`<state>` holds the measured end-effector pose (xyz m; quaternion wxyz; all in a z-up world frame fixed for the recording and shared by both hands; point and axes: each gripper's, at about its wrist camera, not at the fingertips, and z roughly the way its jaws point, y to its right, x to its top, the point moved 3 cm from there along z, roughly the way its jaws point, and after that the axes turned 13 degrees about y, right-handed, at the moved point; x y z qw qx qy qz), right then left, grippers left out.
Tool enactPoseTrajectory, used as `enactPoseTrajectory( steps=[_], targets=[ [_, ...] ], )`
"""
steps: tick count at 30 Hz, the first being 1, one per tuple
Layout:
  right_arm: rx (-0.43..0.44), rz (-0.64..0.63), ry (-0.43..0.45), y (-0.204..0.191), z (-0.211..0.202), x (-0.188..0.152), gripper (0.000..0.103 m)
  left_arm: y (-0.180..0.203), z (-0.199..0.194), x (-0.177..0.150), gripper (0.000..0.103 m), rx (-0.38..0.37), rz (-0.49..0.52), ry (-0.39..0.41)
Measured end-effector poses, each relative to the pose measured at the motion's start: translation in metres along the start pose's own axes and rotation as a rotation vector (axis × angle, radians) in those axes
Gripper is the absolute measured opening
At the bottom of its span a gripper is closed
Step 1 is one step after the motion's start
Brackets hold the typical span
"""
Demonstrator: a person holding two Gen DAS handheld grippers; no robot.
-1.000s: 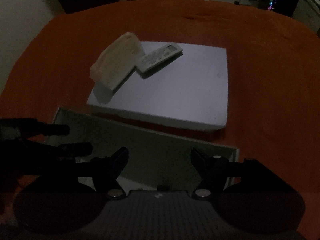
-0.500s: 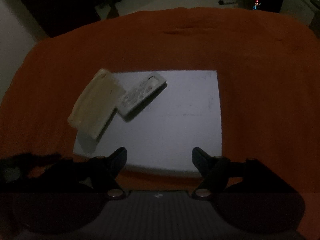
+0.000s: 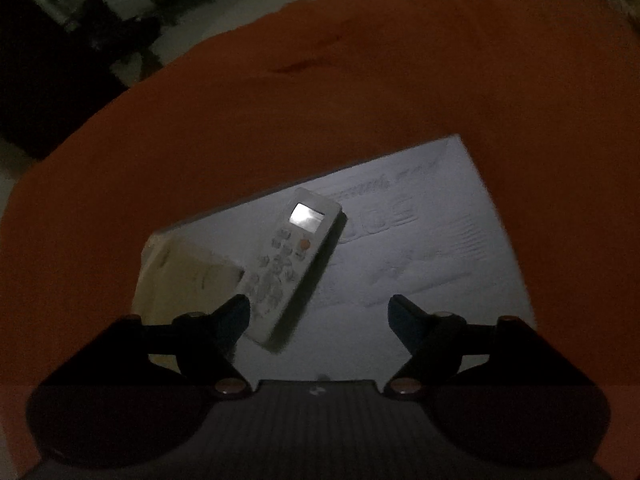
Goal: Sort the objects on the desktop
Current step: 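Grasp the white remote with the right tool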
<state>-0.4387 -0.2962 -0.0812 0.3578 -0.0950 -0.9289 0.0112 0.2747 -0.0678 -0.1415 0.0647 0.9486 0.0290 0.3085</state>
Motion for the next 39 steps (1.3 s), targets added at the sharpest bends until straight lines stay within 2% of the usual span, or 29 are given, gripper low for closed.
enactPoseTrajectory(
  steps=[7,13,19,24,26,28,29,31,39],
  targets=[
    [-0.074,0.042,-0.011,-0.018,0.027,-0.001,0.079,-0.034,-0.001,-0.002,0.071,-0.034,-0.038,-0.003],
    [-0.123,0.083,-0.012,-0.026,0.043,0.002,0.079,-0.038,0.0,-0.01,0.071,-0.067,-0.046,0.004],
    [-0.165,0.164,-0.044,-0.016,0.062,-0.005,0.08,-0.043,-0.002,-0.011,0.072,-0.088,-0.064,0.009],
    [-0.171,0.148,-0.048,-0.018,0.071,-0.005,0.08,-0.042,-0.001,-0.011,0.072,-0.091,-0.064,0.012],
    [-0.177,0.113,-0.037,-0.017,0.072,-0.006,0.079,-0.043,-0.001,-0.011,0.072,-0.092,-0.059,0.015],
    [-0.182,0.056,-0.022,-0.019,0.071,-0.008,0.068,-0.045,-0.001,-0.01,0.072,-0.092,-0.059,0.016],
    [-0.172,0.02,-0.019,-0.02,0.07,-0.008,0.054,-0.047,-0.001,-0.009,0.072,-0.091,-0.06,0.017],
    [-0.171,-0.043,-0.029,-0.018,0.066,-0.011,0.052,-0.052,-0.002,-0.008,0.072,-0.087,-0.06,0.018],
    [-0.055,-0.363,-0.157,0.018,0.042,-0.027,0.05,-0.061,-0.002,-0.004,0.073,-0.065,-0.048,0.014]
  ],
)
